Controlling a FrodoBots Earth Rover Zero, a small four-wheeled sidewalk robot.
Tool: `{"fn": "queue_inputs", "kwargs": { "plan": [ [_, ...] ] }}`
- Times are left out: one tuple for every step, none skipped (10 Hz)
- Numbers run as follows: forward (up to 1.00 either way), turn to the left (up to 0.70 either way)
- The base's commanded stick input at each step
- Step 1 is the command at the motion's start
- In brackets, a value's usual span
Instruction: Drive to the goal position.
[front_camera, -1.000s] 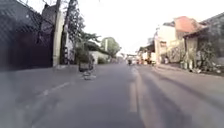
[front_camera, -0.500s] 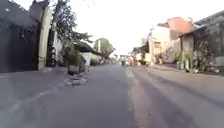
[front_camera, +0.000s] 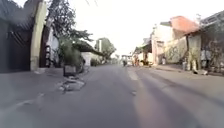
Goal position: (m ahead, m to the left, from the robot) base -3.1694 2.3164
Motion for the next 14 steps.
{"fn": "queue_inputs", "kwargs": {
  "plan": [
    [1.00,0.00],
    [1.00,0.00],
    [1.00,0.00],
    [1.00,0.00],
    [1.00,0.00],
    [1.00,0.00],
    [1.00,0.00],
    [1.00,0.00],
    [1.00,0.00],
    [1.00,0.00],
    [1.00,0.00],
    [1.00,0.00],
    [1.00,0.00],
    [1.00,0.00]
  ]
}}
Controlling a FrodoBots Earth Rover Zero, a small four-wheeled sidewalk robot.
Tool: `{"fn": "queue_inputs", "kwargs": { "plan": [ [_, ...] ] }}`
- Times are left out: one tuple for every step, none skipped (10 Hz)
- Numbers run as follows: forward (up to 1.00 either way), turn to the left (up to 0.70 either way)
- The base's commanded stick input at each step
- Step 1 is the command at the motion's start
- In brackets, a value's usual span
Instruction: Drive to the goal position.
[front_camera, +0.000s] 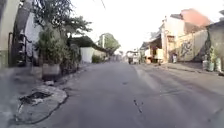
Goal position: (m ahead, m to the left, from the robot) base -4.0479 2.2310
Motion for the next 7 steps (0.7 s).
{"fn": "queue_inputs", "kwargs": {
  "plan": [
    [1.00,0.00],
    [1.00,0.00],
    [1.00,0.00],
    [1.00,0.00],
    [1.00,0.00],
    [0.17,-0.72],
    [0.00,-0.98]
  ]
}}
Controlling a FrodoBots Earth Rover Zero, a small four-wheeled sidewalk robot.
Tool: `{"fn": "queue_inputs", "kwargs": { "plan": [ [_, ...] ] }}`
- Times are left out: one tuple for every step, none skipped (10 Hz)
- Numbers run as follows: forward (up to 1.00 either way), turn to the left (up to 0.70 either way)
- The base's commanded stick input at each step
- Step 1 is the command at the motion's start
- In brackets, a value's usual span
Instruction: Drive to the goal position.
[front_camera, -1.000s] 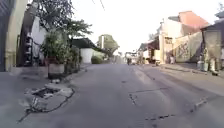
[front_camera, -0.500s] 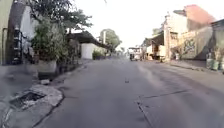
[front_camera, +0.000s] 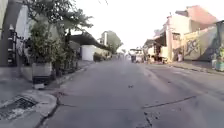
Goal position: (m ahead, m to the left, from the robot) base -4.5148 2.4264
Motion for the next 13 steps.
{"fn": "queue_inputs", "kwargs": {
  "plan": [
    [0.00,-1.00],
    [0.00,-1.00],
    [0.00,-1.00],
    [0.00,-1.00],
    [0.00,-1.00],
    [0.00,-1.00],
    [0.00,-1.00],
    [0.00,-1.00],
    [0.00,-1.00],
    [0.00,-1.00],
    [0.00,-1.00],
    [0.00,-1.00],
    [0.00,-1.00]
  ]
}}
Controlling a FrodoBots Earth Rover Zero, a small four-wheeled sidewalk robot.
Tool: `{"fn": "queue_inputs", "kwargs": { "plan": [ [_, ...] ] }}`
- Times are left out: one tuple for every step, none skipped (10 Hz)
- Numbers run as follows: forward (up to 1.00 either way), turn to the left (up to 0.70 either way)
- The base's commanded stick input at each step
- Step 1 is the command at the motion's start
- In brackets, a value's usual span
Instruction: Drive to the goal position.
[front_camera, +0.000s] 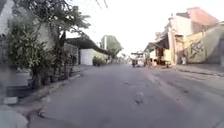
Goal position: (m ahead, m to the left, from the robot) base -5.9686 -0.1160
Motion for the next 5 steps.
{"fn": "queue_inputs", "kwargs": {
  "plan": [
    [0.00,-1.00],
    [0.00,-1.00],
    [0.00,-1.00],
    [0.00,-1.00],
    [0.00,-1.00]
  ]
}}
